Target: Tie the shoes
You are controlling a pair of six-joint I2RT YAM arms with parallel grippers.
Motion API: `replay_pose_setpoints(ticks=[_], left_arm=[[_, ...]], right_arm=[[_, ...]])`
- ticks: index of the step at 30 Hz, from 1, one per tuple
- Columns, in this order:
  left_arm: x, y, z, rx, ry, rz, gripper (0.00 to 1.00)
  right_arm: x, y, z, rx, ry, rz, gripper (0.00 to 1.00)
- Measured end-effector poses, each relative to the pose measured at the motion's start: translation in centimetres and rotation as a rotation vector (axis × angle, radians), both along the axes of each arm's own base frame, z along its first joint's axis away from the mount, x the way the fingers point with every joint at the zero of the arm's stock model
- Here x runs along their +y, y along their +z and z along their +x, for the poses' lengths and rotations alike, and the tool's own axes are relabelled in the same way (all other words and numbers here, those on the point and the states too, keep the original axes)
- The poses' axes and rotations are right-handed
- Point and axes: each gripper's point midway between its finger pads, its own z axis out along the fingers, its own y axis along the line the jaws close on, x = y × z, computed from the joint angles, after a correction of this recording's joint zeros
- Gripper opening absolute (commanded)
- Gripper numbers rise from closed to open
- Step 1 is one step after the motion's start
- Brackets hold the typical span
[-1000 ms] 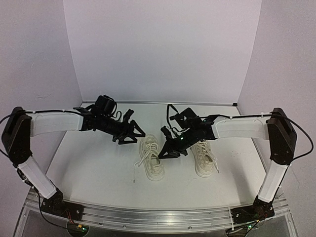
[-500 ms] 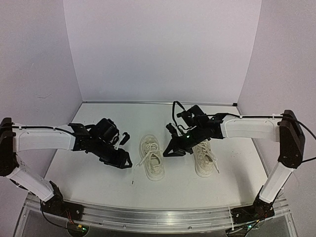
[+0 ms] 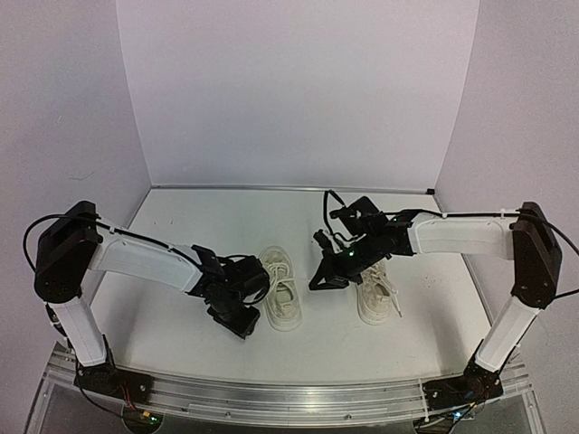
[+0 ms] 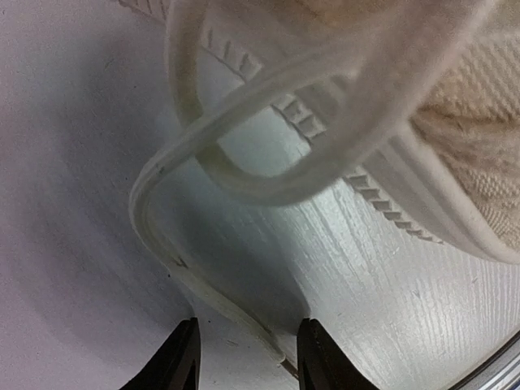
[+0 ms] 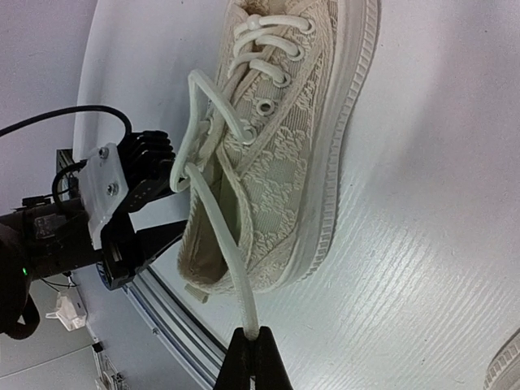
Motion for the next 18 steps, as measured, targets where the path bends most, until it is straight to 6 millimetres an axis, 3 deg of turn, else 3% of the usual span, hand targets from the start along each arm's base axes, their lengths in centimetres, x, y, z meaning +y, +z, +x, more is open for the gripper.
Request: replay_pose_setpoints(ticks=[7, 12, 18], left_arm=[[0.0, -0.1, 0.5, -0.012, 0.041, 0.023, 0.00], [0.2, 0.0, 0.8, 0.009, 0.090, -0.002, 0.00], [2.4, 1.2, 3.0, 0.014, 0.215, -0.051, 0.00]], right_arm=[[0.0, -3.9, -0.2, 0.046, 0.028, -0.058, 0.00], [0.3, -6.4, -0.4, 0.087, 0.043, -0.090, 0.00], [2.7, -7.0, -1.0, 0.089, 0.092, -0.077, 0.00]])
